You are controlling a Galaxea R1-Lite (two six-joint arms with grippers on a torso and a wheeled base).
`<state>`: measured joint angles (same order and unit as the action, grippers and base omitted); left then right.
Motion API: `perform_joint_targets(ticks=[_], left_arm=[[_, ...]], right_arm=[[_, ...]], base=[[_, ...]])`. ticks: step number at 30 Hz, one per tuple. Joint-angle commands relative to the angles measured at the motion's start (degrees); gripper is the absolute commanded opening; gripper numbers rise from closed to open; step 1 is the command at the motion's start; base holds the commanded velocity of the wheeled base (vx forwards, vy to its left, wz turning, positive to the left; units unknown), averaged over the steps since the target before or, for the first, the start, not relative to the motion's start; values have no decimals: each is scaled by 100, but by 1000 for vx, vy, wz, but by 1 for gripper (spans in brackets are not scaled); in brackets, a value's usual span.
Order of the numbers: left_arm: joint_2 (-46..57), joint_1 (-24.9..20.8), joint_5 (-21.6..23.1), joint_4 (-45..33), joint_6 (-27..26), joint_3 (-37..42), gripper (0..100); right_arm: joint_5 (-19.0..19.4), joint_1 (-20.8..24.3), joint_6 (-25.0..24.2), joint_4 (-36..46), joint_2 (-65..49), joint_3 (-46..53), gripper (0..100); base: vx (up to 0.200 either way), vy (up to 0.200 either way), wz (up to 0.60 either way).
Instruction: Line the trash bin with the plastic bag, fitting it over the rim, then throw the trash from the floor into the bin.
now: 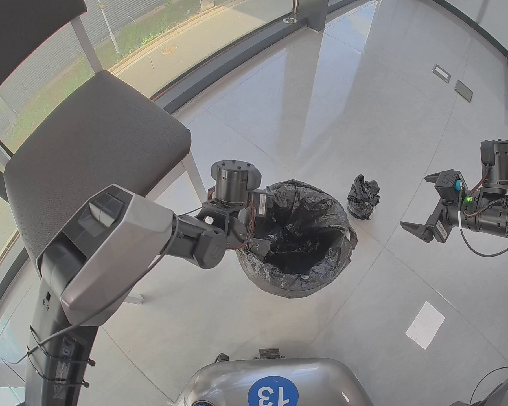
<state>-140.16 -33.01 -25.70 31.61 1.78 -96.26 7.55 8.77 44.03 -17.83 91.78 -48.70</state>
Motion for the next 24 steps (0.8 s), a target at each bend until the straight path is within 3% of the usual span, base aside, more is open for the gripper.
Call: perform_joint_targets(ticks=[1,3,10,15,21,23,24], left_arm=[[577,5,-32,-23,-2,90,100],[674,5,-41,-23,-11,125,100],[2203,-267,12,-454,-178,1452,100],[3266,-461,188,-2405,-20,2023,100],[3724,-654,1752,-4453,1386,1575,100],[3759,-707,1981,-4664,1729,1513,100],[3767,-803,2051,-4708,2125,1540,100]], right_arm=[[1,2,0,-1,-11,1,100],[-8,2,0,-1,-11,1,100],[116,-129,-132,17,15,124,100],[265,-305,-431,-1,77,177,100],[326,-472,-861,-9,77,335,100],[326,-481,-1090,-9,77,414,100],[300,-481,-1494,-36,41,511,100]], base=[[0,0,0],[0,0,0],[0,0,0],[0,0,0],[0,0,0],[0,0,0],[0,0,0]])
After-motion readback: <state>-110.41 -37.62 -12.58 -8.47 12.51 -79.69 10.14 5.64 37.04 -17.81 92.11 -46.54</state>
